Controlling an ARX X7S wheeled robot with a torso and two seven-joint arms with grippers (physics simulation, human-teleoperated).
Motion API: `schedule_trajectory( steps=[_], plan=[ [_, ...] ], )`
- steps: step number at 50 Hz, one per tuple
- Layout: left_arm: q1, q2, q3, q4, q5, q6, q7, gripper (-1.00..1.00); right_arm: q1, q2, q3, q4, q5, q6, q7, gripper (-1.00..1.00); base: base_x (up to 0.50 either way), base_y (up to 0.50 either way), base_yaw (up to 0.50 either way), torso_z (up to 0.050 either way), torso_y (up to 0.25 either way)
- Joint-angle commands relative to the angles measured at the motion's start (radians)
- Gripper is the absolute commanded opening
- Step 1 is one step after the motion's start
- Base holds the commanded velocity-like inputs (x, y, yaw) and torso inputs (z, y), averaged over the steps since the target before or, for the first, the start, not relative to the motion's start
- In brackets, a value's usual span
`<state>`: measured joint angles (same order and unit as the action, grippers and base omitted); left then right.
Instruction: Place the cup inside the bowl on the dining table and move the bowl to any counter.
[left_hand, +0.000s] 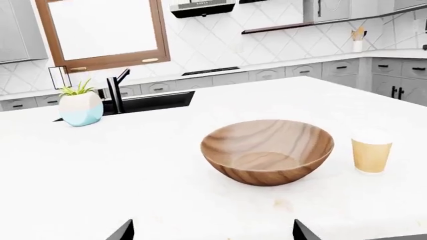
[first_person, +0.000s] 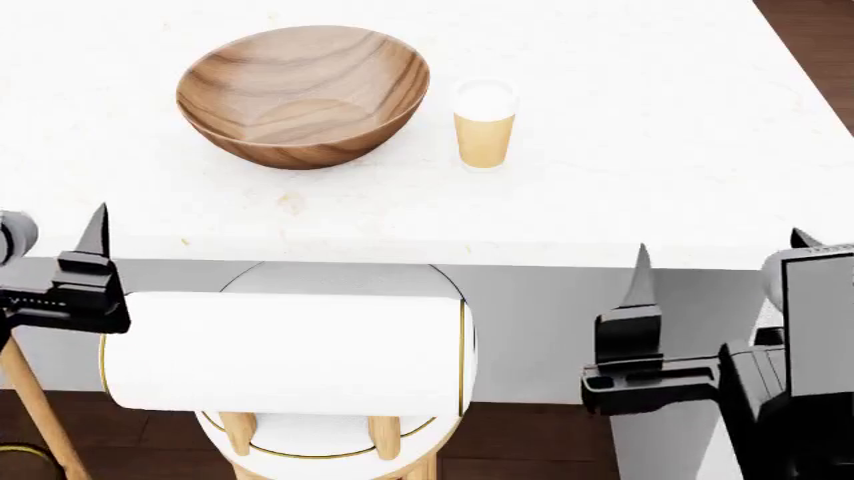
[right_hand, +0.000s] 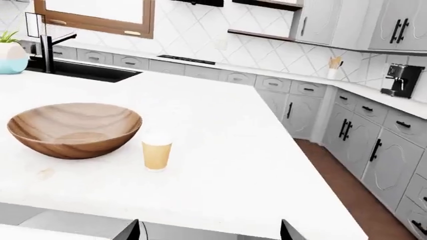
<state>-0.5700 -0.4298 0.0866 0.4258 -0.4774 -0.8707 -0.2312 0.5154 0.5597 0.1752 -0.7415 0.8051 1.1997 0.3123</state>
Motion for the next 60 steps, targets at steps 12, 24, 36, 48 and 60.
schedule_trajectory(
  steps=[12, 24, 36, 48, 60],
  plan=[
    [-0.001, -0.007, -0.014, 0.012, -0.009, -0.010, -0.016, 1.00, 0.187, 0.022, -0.114, 0.111, 0.023, -0.026, -0.109, 1.00, 0.00, 0.00, 0.00, 0.000, 0.000],
    [-0.008, -0.015, -0.021, -0.004, -0.015, -0.005, -0.008, 1.00, 0.161, 0.011, -0.073, 0.135, 0.076, 0.040, -0.078, 1.00, 0.00, 0.00, 0.00, 0.000, 0.000],
    [-0.051, -0.020, 0.005, -0.029, 0.000, -0.006, -0.005, 1.00, 0.116, 0.000, 0.001, 0.099, 0.131, 0.049, -0.056, 1.00, 0.03, 0.00, 0.00, 0.000, 0.000],
    [-0.050, -0.033, -0.006, -0.035, -0.010, 0.004, 0.008, 1.00, 0.102, 0.015, 0.025, 0.076, 0.136, 0.038, -0.042, 1.00, 0.27, 0.04, 0.00, 0.000, 0.000],
    [-0.046, -0.044, -0.016, -0.038, -0.018, 0.008, 0.016, 1.00, 0.089, 0.032, 0.039, 0.066, 0.162, 0.059, -0.031, 1.00, 0.32, 0.24, 0.00, 0.000, 0.000]
  ],
)
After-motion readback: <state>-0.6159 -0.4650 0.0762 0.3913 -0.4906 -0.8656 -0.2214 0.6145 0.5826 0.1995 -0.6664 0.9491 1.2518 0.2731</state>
